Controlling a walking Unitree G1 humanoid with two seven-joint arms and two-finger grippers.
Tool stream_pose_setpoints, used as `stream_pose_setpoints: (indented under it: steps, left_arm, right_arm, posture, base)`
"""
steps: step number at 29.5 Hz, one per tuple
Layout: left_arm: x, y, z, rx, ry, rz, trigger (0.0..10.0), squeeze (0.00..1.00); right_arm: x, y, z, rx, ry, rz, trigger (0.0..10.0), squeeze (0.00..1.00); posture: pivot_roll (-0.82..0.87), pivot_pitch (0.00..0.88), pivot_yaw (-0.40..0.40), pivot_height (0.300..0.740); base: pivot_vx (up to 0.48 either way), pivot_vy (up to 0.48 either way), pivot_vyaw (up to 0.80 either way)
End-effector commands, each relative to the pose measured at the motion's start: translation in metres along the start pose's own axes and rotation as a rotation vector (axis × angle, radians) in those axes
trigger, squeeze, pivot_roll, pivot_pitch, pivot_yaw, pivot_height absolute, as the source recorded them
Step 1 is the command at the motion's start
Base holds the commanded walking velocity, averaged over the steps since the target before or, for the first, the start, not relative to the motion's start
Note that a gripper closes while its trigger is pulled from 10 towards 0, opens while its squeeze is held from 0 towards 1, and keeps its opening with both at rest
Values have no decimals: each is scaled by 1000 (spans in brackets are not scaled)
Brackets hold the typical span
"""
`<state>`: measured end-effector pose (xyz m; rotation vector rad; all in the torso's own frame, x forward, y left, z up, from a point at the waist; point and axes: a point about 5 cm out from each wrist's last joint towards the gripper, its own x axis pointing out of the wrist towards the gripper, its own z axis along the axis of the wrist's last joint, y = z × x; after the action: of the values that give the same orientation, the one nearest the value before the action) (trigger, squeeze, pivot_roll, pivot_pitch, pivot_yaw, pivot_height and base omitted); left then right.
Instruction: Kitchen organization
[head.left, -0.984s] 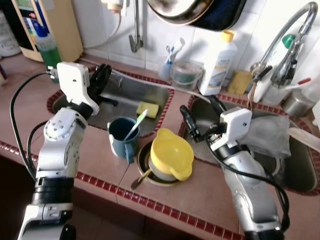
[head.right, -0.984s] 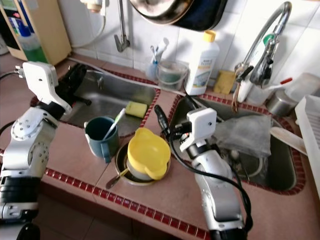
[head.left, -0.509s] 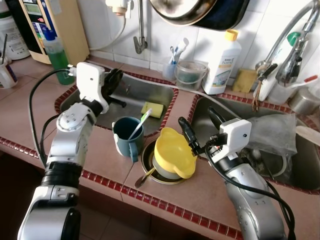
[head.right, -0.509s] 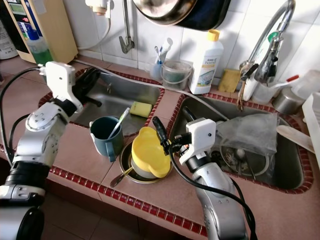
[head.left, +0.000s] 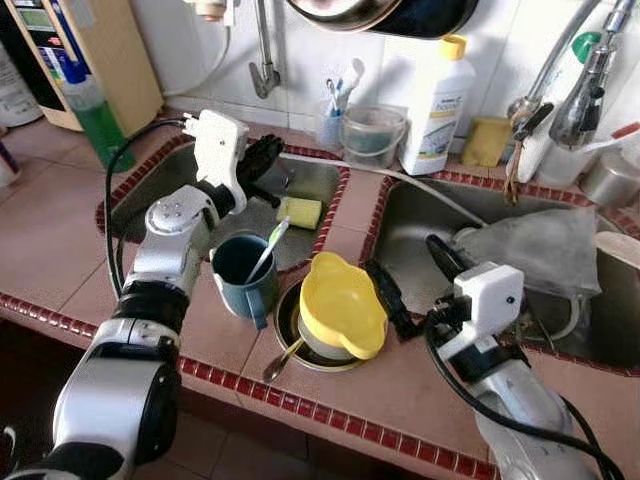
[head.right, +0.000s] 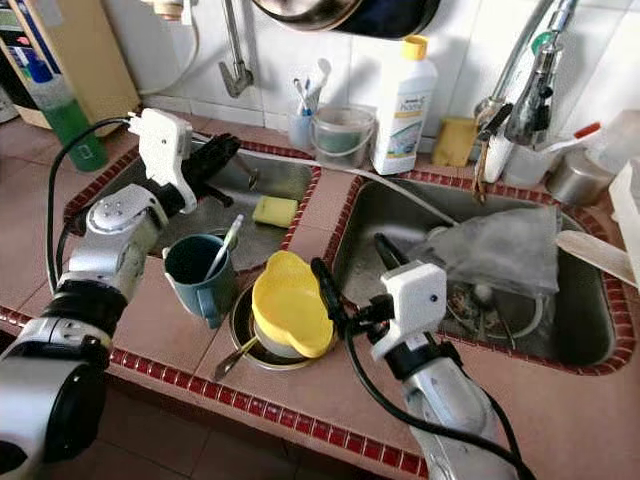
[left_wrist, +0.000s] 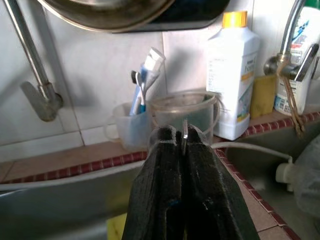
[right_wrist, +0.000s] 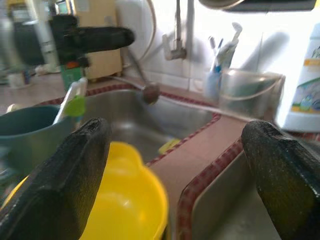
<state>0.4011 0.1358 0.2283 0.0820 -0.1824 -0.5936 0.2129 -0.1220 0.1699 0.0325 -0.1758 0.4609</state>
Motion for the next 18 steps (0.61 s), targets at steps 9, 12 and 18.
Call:
stream_pose_setpoints:
  steps: [9,12,18]
  left_arm:
    - [4,9,9,-2,15,-14,10000,0]
    - [3,11,9,4,23,-20,10000,0]
    - [-4,24,9,24,47,15,10000,0]
  right_arm:
    - [-16,17,15,34,-3,32,10000,0]
    - [-21,19,18,36,11,31,10000,0]
    - [-27,20,22,33,26,33,10000,0]
  posture:
    - [-241,176,86,740]
    - [-245,192,82,740]
    - [-241,209,73,740]
  base:
    - [0,0,0]
    - [0,0,0]
    - [0,0,0]
